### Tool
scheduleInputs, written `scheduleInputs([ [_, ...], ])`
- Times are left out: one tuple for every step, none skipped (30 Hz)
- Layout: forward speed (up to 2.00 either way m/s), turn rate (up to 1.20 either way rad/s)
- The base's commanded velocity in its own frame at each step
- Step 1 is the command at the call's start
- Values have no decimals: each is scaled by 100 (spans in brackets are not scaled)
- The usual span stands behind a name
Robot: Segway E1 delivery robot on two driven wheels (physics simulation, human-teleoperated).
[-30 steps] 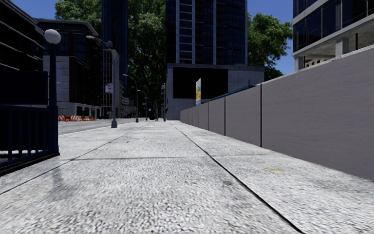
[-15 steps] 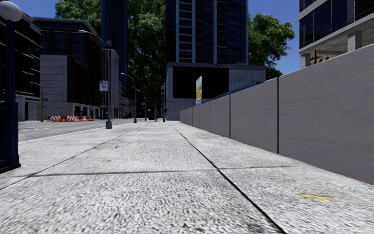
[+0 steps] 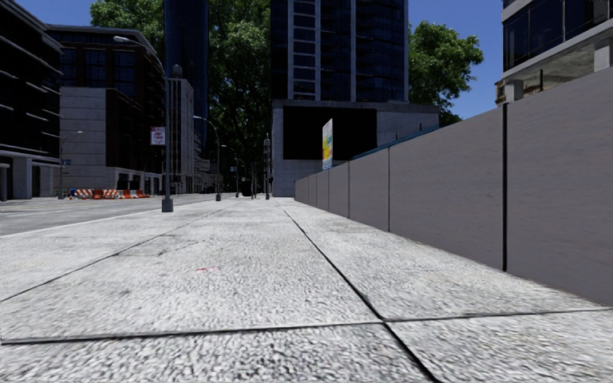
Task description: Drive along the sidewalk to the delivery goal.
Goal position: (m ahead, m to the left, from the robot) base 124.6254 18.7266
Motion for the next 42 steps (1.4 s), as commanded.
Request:
scheduleInputs([
  [200, 0],
  [200, 0],
  [200, 0],
  [200, 0],
  [200, 0],
  [200, 0],
  [200, 0],
  [200, 0],
  [200, 0],
  [200, 0],
  [200, 0],
  [200, 0],
  [200, 0],
  [200, 0],
  [200, 0],
  [200, 0],
  [200, 0],
  [200, 0],
  [200, 0],
  [200, 0],
  [200, 0],
  [200, 0],
  [200, 0],
  [200, 0],
  [200, 0],
  [200, 0],
  [200, 0],
  [200, 0],
  [200, 0],
  [200, 0],
  [200, 15],
  [200, 34],
  [200, 64],
  [200, 76],
  [200, 76],
  [200, 72],
  [200, 1],
  [200, 0],
  [200, 0],
  [200, 0],
  [200, 0],
  [200, 0],
])
